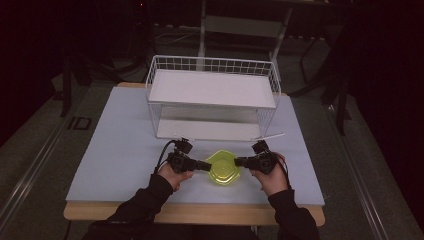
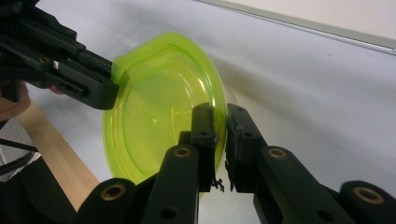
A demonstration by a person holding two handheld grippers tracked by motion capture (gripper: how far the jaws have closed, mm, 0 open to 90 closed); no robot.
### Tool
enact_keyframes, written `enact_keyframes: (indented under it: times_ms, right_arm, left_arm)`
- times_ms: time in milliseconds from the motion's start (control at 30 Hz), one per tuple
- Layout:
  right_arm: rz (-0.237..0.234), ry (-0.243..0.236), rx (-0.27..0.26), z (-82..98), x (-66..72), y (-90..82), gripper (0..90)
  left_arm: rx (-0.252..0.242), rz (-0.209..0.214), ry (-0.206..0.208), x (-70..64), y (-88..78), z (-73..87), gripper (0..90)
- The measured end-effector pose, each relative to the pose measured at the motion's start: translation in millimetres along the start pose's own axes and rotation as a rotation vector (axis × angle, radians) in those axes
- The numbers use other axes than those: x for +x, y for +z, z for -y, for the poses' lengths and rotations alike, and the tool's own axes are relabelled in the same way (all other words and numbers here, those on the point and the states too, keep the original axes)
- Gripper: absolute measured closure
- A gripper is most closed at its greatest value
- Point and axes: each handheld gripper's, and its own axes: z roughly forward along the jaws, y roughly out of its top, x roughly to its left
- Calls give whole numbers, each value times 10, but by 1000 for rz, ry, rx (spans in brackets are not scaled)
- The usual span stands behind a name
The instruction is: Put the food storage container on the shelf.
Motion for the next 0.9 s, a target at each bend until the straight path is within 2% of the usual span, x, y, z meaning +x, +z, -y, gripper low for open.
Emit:
enact_keyframes:
  times_ms: [100, 167, 300, 500, 667, 900]
  right_arm:
    - [10, -6, -8, 39, 15, -33, 837]
    - [17, -29, -9, 46, 50, -49, 839]
    - [66, -86, -27, 8, 163, -86, 840]
    - [62, -108, -68, -95, 274, -202, 840]
    - [38, -117, -104, -199, 361, -343, 840]
    - [40, -137, -142, -413, 521, -518, 840]
  left_arm:
    - [-15, -15, -27, -36, -16, -9, 816]
    - [-28, -37, -17, -47, -47, -31, 848]
    - [-40, -71, -1, -104, -107, -55, 852]
    - [-70, -56, 15, -195, -297, -132, 852]
    - [-92, -42, 40, -314, -500, -219, 851]
    - [-115, -68, 70, -484, -770, -392, 851]
